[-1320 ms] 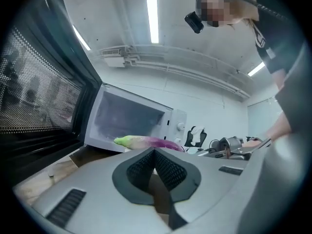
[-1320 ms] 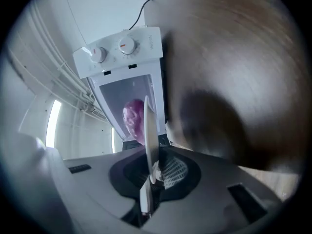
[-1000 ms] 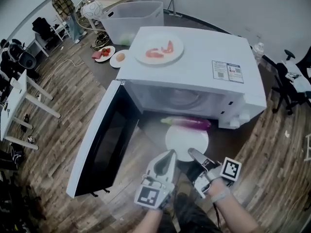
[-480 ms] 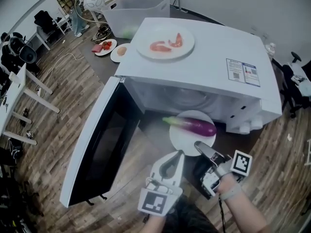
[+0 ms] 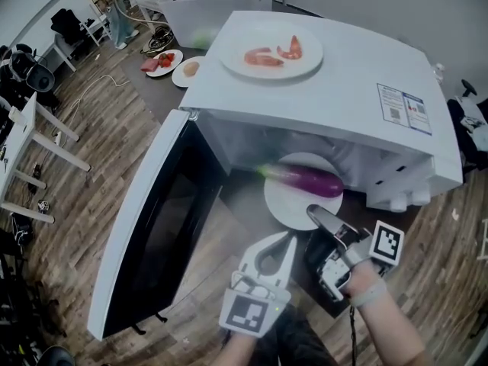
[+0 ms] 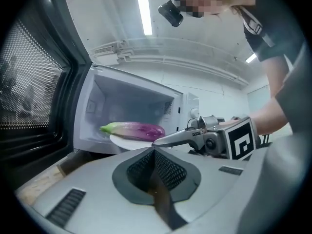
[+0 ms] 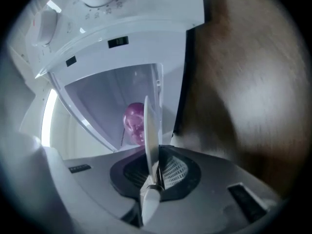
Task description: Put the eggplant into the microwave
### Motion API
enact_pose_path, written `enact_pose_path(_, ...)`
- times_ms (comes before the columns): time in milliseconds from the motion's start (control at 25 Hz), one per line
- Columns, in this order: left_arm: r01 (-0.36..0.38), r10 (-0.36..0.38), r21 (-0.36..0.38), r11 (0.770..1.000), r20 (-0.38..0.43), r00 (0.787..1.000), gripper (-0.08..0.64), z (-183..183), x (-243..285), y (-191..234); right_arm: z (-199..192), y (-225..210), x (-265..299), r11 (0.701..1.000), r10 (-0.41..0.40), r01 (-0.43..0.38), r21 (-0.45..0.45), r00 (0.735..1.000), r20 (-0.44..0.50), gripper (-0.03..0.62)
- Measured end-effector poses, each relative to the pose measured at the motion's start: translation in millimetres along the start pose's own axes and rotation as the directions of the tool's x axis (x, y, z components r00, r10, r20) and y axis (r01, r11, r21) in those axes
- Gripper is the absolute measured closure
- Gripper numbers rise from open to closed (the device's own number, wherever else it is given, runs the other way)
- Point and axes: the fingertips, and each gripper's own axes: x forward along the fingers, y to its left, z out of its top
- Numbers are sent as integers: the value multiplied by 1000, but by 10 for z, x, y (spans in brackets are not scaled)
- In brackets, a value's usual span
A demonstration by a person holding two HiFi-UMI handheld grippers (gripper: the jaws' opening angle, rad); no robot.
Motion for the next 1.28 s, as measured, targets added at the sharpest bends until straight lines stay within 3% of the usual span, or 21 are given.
enact_pose_path(440,-11,11,-14,1000,6,1000,560,5,191,274,169,3,258,1000,17,-18,3,999,49,568)
enact_pose_path(680,-2,3,-86,996,16,1000,560,-15,281,341,236,11,349,1000,15,-14,-10,998,55,568)
enact_pose_path(1000,16,-16,-66,998,0,1000,560,-25,407,411,290,35,468,999,20,-18,-27,998,63,565)
enact_pose_path(1200,14,-14,-60,998,0,1000,560,3,467,461,325,70,529,993,21,-14,-113,998,64,564)
enact_pose_path(1280,13,-13,-60,998,-2,1000,560,28,491,479,299,95,549,983,15,-6,-182,999,44,498)
